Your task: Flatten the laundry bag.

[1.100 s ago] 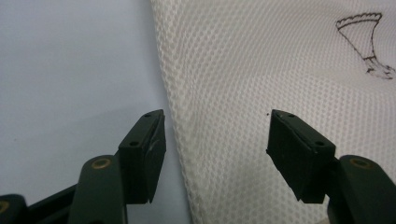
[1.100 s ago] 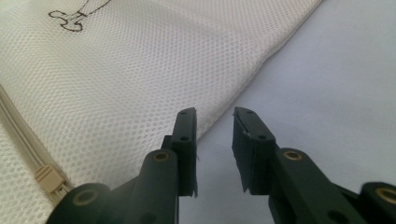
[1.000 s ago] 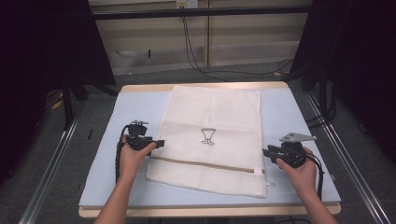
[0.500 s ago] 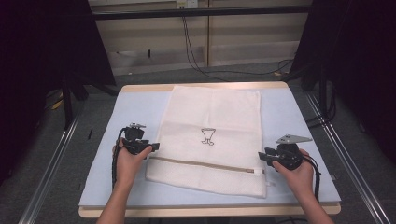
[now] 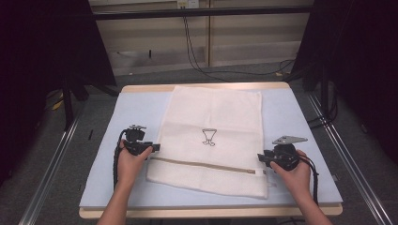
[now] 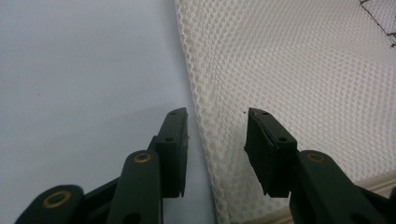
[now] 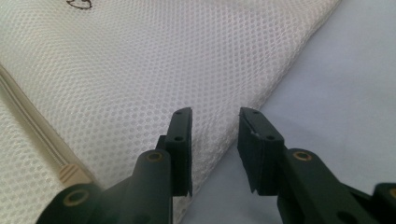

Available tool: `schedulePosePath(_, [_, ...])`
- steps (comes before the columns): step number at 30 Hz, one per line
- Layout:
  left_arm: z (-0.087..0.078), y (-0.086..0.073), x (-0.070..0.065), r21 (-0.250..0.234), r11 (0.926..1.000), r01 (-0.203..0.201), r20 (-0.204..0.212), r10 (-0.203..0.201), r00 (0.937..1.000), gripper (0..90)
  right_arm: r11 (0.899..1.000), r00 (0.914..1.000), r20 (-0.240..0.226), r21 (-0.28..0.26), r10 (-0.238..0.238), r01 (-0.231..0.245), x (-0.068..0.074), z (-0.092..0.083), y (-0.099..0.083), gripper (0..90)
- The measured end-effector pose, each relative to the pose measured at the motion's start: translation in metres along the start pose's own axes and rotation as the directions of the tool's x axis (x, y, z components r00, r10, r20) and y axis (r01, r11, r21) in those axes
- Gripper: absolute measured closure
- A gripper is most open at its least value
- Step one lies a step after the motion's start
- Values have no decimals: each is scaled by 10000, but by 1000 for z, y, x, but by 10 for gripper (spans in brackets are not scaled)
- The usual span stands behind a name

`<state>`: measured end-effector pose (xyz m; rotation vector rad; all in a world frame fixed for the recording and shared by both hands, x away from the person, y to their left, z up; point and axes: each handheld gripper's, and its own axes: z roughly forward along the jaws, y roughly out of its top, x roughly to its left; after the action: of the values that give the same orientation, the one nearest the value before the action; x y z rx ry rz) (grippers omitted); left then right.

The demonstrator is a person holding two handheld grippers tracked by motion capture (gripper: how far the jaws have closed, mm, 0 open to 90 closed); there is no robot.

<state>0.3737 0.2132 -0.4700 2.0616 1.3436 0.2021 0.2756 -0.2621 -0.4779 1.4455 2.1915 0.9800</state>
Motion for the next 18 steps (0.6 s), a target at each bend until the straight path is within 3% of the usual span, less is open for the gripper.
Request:
schedulePosePath(10, [5, 3, -5, -7, 9994, -342, -125, 342, 9993, 653, 9999, 9999, 122, 144, -30, 28, 2, 3, 1, 729])
schedulePosePath(15, [5, 4, -4, 51, 9998, -191, -106, 192, 9998, 717, 9998, 9997, 236, 193, -18, 13, 4, 3, 1, 789])
schedulePosePath(18, [6, 6, -7, 166, 9997, -160, -144, 163, 9998, 812, 9999, 9997, 258, 144, -21, 17, 4, 4, 2, 825])
